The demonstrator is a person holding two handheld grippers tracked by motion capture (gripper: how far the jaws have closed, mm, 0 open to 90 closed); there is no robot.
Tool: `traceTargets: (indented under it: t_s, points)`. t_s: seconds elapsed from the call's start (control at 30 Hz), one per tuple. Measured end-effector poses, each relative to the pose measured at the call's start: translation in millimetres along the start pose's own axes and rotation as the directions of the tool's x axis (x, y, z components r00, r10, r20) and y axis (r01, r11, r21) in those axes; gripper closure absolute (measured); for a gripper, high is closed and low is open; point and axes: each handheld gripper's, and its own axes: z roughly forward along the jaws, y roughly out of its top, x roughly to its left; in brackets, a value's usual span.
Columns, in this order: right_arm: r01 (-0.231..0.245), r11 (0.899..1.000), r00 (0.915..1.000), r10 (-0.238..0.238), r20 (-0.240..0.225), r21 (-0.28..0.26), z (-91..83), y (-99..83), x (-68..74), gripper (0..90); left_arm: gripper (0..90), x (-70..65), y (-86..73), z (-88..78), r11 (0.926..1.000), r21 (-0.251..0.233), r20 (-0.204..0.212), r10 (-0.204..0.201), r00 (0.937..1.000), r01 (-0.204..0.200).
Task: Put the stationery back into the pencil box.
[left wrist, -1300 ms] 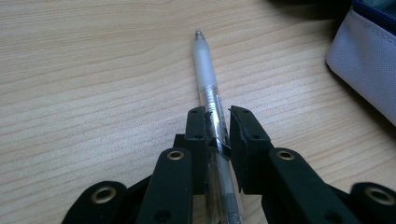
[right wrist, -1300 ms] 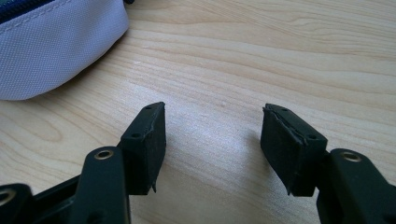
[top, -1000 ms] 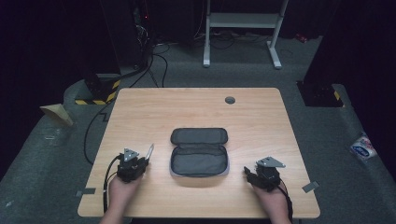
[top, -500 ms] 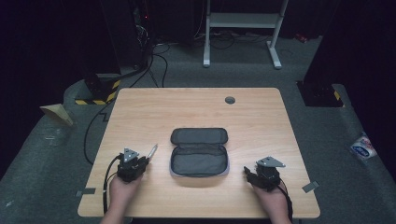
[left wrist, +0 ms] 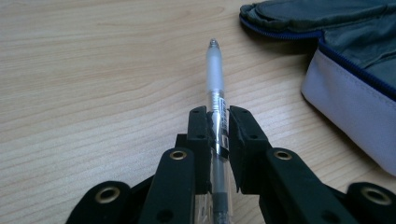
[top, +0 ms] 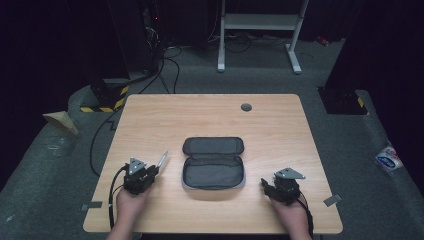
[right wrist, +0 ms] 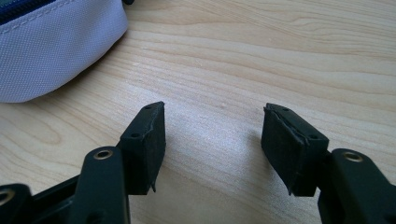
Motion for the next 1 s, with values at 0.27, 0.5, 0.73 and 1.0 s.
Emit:
traceTargets:
  t_s: [0.27,0.5,0.73,1.0]
  points:
    - [-0.001,1.000,1.0000,0.001,0.000,0.000,0.0,0.0,0.0,39.5,79.2,-0.6,3.1,-7.8,0.9989,-0.047,0.009,-0.007,0.9999,0.008]
    - [-0.001,1.000,1.0000,0.001,0.000,0.000,0.0,0.0,0.0,39.5,79.3,-6.8,8.0,-14.7,0.9964,-0.082,0.028,0.025,0.9993,-0.023]
    - [-0.001,1.000,1.0000,0.001,0.000,0.000,0.0,0.0,0.0,39.5,79.3,-19.4,13.2,-21.9,0.9913,-0.122,0.060,0.056,0.9966,-0.048]
    - [-0.002,1.000,1.0000,0.002,0.002,0.000,0.2,0.2,0.2,39.5,79.3,-33.1,19.4,-28.0,0.9856,-0.155,0.100,0.085,0.9913,-0.069]
